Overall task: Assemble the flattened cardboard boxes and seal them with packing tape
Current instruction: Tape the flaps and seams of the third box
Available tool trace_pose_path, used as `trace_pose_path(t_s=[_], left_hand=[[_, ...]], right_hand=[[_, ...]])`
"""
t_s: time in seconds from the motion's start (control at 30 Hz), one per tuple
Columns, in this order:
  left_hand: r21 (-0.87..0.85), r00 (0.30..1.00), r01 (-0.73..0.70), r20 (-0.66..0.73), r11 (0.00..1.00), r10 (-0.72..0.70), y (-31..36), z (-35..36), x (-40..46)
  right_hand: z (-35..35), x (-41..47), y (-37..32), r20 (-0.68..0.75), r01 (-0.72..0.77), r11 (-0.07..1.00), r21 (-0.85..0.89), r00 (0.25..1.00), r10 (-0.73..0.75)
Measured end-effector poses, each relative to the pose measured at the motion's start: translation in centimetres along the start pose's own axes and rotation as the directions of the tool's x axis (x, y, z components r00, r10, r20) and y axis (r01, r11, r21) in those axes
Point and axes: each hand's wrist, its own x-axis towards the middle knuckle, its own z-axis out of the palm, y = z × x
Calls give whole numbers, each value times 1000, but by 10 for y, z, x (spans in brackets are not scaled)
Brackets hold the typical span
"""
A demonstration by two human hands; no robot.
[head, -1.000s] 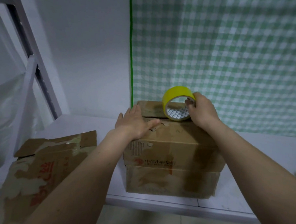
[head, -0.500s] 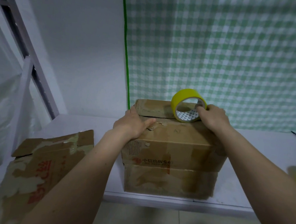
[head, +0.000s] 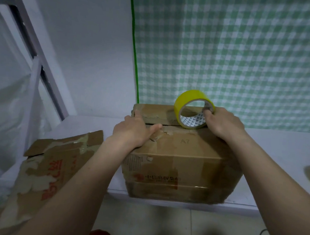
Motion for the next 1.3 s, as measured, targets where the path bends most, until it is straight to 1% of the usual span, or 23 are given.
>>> trace_pose_path(t_s=[0.1,0.2,0.43,0.57,0.7,0.8,0.87,0.97,1.0,1.17,1.3], left_hand=[[23,999,-16,-34,1000,17,-3,-6,-1],[36,999,-35,9,999,35,-3,-1,-2],[48,997,-79,14,996,78,-3,3,5],[76,997,-50,56,996,46,-1,2,5],[69,996,-38,84,997,32,-5,1,5],[52,994,-25,110,998,19,0,0,6],[65,993,-69,103,995,63,6,3,4],[143,962,-265,99,954,253,14,9,0],[159,953,-297,110,942,282,15,10,-2],[185,952,-289,160,939,261,18,9,2],[188,946,-310,157,932,283,17,11,5]], right_hand=[[-1,-6,0,-17,3,1000,2,1000,-3],[1,-12,-2,-43,10,999,-40,999,-12],[-2,-12,5,-36,29,999,-40,999,-30],[-2,-15,8,-65,50,999,10,997,-49],[-10,-9,20,-126,51,984,172,992,-29],[-11,-12,25,-153,56,982,179,988,-29],[-10,-14,28,-148,38,985,171,989,-12],[-12,-14,34,-134,17,983,181,991,8],[-13,-14,35,-144,29,981,190,990,-2],[-14,-18,38,-210,118,952,283,976,-58],[-16,-16,50,-299,122,908,402,954,4]])
